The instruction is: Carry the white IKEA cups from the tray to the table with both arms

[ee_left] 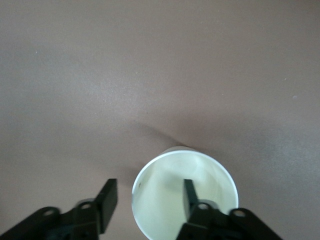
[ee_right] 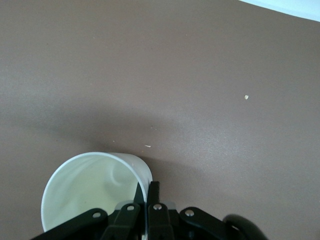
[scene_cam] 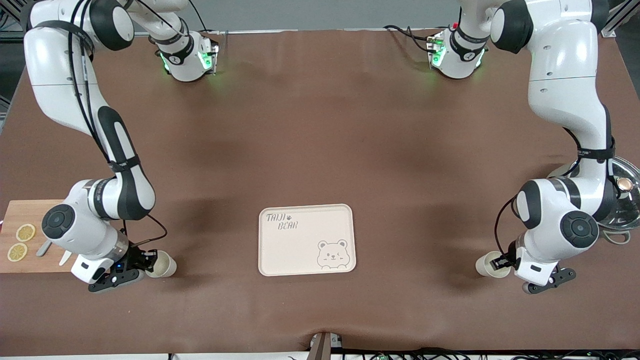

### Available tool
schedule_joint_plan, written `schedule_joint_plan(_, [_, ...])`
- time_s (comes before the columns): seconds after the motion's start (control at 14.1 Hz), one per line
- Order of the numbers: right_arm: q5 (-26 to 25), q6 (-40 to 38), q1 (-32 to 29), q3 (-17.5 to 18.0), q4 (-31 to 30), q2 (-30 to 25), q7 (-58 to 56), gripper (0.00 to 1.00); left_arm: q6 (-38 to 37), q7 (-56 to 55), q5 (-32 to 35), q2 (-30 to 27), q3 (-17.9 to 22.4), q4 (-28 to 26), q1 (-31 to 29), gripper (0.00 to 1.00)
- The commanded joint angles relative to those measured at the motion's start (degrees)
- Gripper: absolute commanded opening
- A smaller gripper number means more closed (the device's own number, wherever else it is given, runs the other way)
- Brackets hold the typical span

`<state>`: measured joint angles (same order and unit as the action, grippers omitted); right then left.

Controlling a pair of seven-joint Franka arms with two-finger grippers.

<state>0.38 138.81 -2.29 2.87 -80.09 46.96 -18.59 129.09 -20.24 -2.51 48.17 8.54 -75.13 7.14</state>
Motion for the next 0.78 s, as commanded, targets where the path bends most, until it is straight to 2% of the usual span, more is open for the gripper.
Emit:
schedule_joint_plan(0.0, [0.9,0.5,-1.0,1.1,0.2,0.4,-0.8,0.33,0.2,1.1,-0.8,-2.0,-0.4,-0.3,-0.6,1.0])
schedule_joint_plan(0.14, [0.9,0.5,-1.0,1.1,0.2,0.4,-0.8,0.55,-0.6,0.9,-0.9,-3.5,-0.4,-0.3,-0.1,1.0])
schedule_joint_plan(0.28, [0.9,0.5,-1.0,1.1,0.4,0.4,-0.7,0.87,-2.7,1.2,-0.8,-5.4,-0.5,-0.4,-0.1,1.0])
schedule_joint_plan(0.35, [0.9,0.5,-1.0,1.1,0.5,0.4,-0.7,1.0,-3.6,1.5,-0.9,-6.7,-0.5,-0.4,-0.1,1.0])
schedule_joint_plan(0.71, [0.8,-0.3,-1.0,1.1,1.8,0.1,-0.2,1.0,-12.9,8.4,-1.0,-14.1,-1.9,-0.6,-0.8,1.0])
